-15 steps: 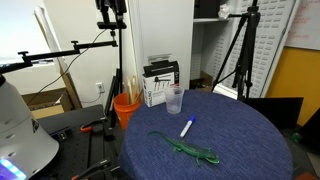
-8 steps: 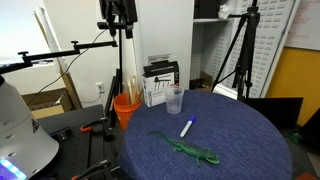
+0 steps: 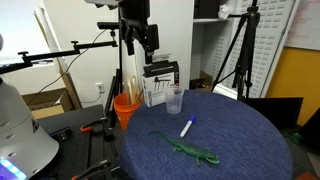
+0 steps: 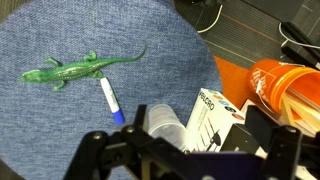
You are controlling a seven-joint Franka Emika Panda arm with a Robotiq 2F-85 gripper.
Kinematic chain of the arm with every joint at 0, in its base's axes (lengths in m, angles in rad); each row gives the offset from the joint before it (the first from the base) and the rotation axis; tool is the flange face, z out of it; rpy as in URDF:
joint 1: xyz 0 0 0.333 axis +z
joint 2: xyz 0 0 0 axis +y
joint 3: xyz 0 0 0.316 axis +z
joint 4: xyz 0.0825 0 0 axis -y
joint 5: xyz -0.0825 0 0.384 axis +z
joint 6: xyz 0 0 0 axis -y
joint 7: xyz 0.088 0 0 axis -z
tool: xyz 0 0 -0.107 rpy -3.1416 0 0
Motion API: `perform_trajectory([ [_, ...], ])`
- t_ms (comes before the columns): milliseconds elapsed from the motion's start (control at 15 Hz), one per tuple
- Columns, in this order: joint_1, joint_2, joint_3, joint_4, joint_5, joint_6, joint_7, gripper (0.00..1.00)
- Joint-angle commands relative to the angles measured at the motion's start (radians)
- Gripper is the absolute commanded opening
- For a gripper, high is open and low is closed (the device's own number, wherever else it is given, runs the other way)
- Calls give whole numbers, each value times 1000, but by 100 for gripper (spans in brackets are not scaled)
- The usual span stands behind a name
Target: Put the marker in the cup
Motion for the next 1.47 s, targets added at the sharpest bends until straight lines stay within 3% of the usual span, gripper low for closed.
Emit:
perform_trajectory([
  [0,-30,144,-42,48,-2,61,-73,100],
  [333,-58,320,-52,117,3,118,-140,100],
  [933,-90,543,21,182,10,212,-209,100],
  [1400,-155,729,67,329,-39,214,-257,100],
])
